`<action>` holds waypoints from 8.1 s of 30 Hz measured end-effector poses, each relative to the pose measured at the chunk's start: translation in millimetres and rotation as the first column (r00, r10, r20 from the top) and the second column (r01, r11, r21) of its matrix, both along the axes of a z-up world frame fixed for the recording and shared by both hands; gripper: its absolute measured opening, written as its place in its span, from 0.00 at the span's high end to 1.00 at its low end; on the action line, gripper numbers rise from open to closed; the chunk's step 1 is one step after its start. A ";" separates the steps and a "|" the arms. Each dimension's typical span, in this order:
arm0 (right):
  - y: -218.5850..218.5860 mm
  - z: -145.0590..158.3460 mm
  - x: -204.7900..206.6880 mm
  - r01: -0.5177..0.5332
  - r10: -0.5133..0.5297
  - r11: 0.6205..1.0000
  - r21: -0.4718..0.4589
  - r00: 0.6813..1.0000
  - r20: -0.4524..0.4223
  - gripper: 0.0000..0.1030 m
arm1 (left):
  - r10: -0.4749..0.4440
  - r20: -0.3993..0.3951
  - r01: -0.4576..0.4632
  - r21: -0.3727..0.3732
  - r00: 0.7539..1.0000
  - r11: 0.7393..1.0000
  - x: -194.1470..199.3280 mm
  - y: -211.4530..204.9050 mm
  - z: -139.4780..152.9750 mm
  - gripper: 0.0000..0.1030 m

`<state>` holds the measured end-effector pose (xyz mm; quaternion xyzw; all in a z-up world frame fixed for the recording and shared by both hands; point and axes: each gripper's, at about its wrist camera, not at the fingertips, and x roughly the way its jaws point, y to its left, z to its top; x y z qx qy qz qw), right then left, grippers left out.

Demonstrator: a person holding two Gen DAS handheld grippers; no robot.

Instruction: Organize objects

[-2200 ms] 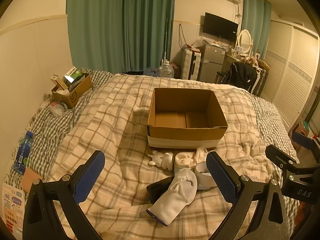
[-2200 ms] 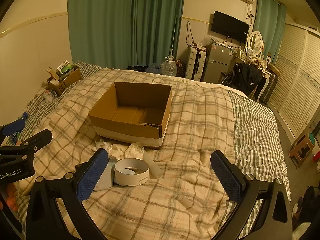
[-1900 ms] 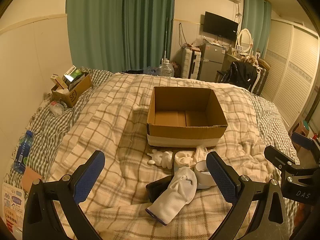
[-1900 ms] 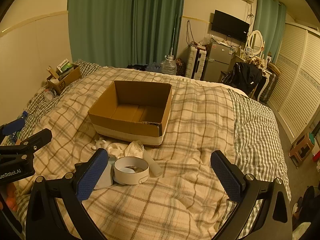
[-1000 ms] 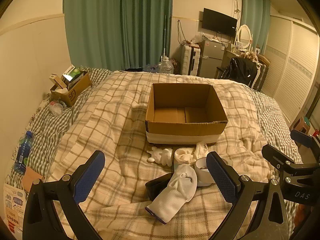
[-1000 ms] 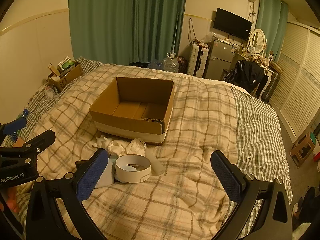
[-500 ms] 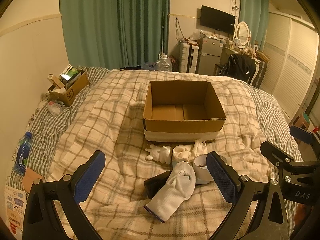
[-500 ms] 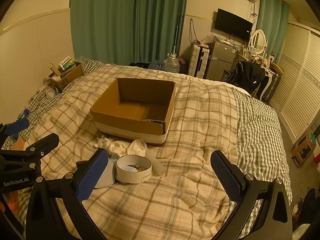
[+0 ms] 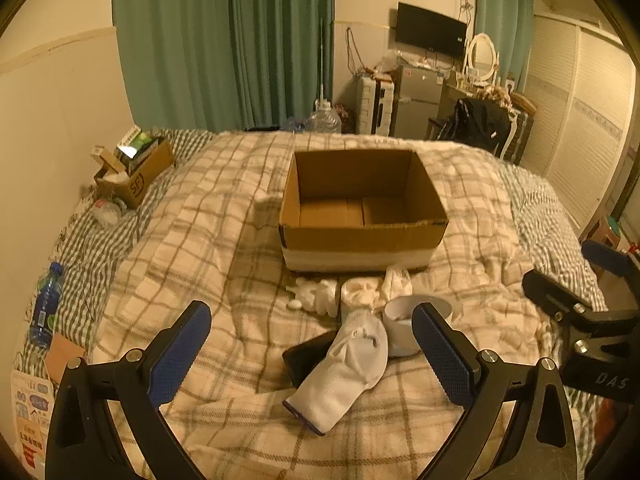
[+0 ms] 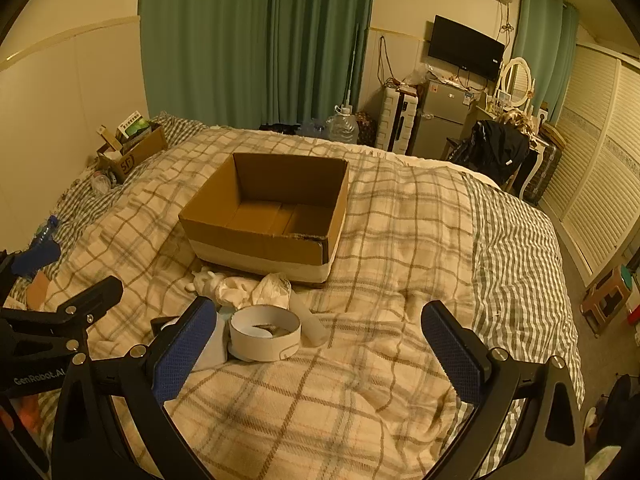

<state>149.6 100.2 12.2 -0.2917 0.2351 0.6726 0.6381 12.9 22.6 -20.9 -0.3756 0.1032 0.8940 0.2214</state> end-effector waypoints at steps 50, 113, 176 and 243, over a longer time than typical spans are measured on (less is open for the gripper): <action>101.7 -140.9 -31.9 -0.007 -0.013 0.915 -0.402 0.999 -0.048 0.21 | -0.151 0.269 0.162 -0.019 0.951 0.987 -64.5 -6.3 -78.7 0.77; 62.3 -3.8 21.3 0.130 -0.131 0.989 -0.071 0.991 -0.022 0.07 | -0.197 0.165 0.202 -0.017 0.966 0.979 -69.2 14.0 -48.4 0.10; 52.3 -39.0 -28.6 0.046 -0.055 0.976 -0.211 0.998 -0.037 0.44 | -0.264 0.176 0.267 0.005 0.948 0.964 -36.7 13.2 -27.0 0.31; 48.0 -22.3 23.9 0.110 -0.118 0.986 -0.125 0.991 -0.059 0.24 | -0.219 0.111 0.221 -0.004 0.969 0.975 -48.5 20.4 -40.9 0.09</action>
